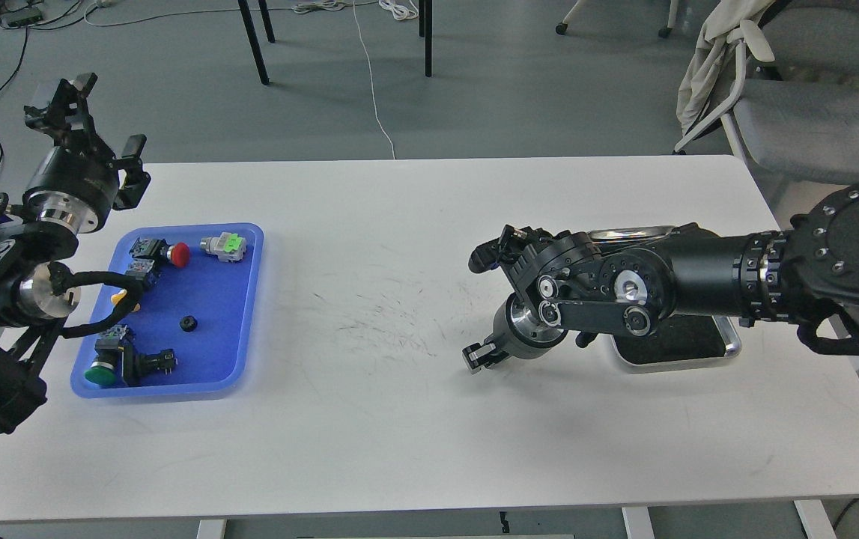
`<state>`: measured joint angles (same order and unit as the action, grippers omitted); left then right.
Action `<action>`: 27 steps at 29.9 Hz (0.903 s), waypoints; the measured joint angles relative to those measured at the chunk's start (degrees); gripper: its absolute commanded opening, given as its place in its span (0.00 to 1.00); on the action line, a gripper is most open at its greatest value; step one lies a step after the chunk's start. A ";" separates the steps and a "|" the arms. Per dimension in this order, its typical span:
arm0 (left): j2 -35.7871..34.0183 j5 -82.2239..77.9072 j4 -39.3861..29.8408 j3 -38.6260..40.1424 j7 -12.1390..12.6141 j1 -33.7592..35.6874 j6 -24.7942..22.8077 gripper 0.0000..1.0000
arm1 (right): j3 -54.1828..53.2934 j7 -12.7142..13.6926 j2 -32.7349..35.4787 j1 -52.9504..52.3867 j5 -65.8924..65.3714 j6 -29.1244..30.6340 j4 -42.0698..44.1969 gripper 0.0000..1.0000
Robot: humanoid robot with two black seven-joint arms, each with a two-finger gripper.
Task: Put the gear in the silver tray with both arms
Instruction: 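Lift the gear with the right gripper and move it over the silver tray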
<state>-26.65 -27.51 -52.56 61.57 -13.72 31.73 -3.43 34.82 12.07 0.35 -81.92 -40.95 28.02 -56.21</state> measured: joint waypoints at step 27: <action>0.48 -0.30 0.00 -0.06 0.00 0.09 0.10 0.98 | -12.40 -2.39 33.81 -10.65 2.91 -0.03 -7.11 0.02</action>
<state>-26.16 -27.81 -52.56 61.51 -13.72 31.82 -3.33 22.43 9.69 34.16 -92.57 -38.04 27.99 -63.33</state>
